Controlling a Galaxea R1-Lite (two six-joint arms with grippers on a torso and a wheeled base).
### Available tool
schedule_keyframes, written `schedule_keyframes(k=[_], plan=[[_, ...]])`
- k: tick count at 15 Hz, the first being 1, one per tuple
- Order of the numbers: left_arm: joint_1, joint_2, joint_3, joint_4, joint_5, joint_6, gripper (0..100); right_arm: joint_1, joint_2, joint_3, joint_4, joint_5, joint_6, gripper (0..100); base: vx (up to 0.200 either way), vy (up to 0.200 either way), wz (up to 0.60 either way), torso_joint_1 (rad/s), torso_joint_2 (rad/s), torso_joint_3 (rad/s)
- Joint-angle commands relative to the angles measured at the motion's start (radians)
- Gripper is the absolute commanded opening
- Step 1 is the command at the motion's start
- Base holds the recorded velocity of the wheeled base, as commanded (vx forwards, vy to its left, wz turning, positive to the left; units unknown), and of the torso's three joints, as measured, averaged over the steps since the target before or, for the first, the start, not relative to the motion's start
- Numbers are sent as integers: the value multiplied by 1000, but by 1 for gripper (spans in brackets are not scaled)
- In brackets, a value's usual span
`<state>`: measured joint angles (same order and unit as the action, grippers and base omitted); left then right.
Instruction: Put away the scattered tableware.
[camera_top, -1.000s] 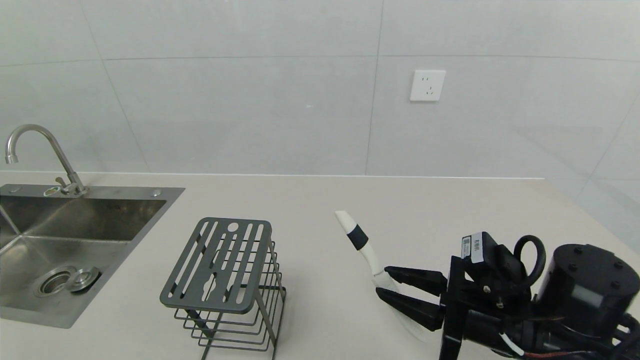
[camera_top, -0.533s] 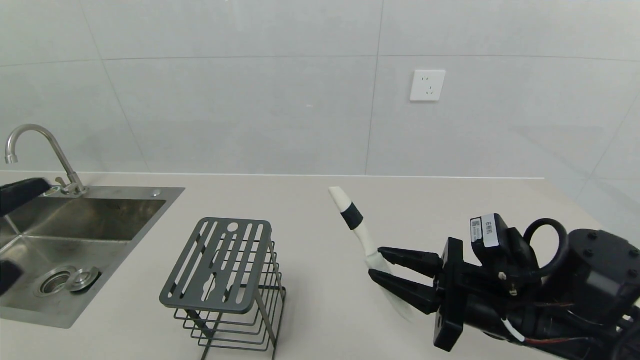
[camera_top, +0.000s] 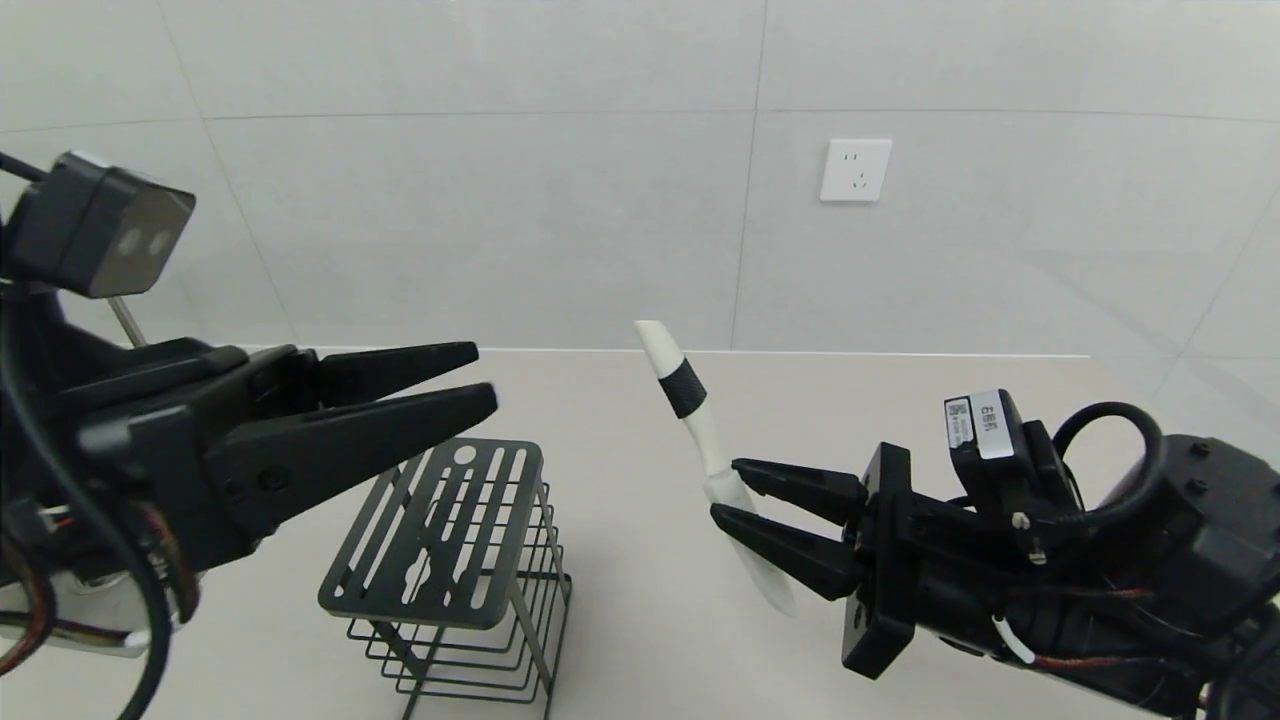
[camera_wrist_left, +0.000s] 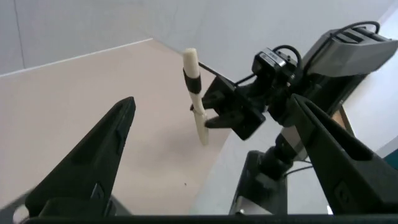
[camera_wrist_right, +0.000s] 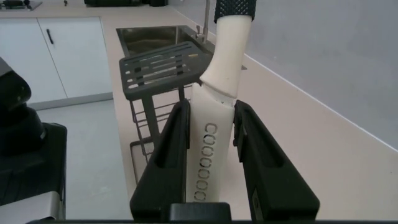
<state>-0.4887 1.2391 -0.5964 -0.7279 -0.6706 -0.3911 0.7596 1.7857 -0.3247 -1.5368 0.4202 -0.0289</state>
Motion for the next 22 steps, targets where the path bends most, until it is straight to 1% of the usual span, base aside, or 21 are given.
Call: schedule_keyframes(k=[1,2,3,4,5,6,8,10,11,12,13,14,16,17,19,20,22], plan=[[-70,117,-28,-67,19,1,100,9,3,-27,0,-1,0,0,0,0,0,0,0,0],[-106,155,-31,-113,28,0,100,14,4,-36,0,-1,0,0,0,0,0,0,0,0],[-134,206,-40,-170,49,0,100,17,6,-43,0,-3,4,0,0,0,0,0,0,0],[-137,212,-42,-177,54,0,100,17,6,-43,1,-5,4,0,0,0,0,0,0,0],[-160,289,-71,-226,129,9,100,17,6,-43,0,-5,4,0,0,0,0,0,0,0],[-166,342,-92,-255,167,20,100,17,4,-43,0,-5,4,0,0,0,0,0,0,0],[-174,391,-114,-286,174,20,100,18,4,-47,0,-5,4,0,0,0,0,0,0,0],[-206,433,-123,-317,175,20,100,18,4,-59,0,-5,4,0,0,0,0,0,0,0],[-206,433,-123,-317,175,20,100,18,4,-59,0,-5,4,0,0,0,0,0,0,0],[-228,474,-148,-367,184,20,100,17,4,-59,0,-5,4,0,0,0,0,0,0,0],[-229,491,-155,-386,197,21,100,17,4,-59,0,-6,4,0,0,0,0,0,0,0],[-243,523,-166,-436,212,21,100,15,3,-60,0,-8,4,0,0,0,0,0,0,0],[-251,551,-177,-522,214,18,100,10,6,-60,0,-47,9,0,0,0,0,0,0,0],[-251,563,-181,-544,214,18,100,9,6,-68,0,-55,9,0,0,0,0,0,0,0],[-249,568,-183,-558,214,17,100,6,6,-82,0,-57,20,0,0,0,0,0,0,0],[-251,568,-183,-562,214,15,100,4,9,-113,0,-89,37,0,0,0,0,0,0,0],[-251,568,-187,-562,214,15,100,1,18,-120,0,-100,35,0,0,0,0,0,0,0]])
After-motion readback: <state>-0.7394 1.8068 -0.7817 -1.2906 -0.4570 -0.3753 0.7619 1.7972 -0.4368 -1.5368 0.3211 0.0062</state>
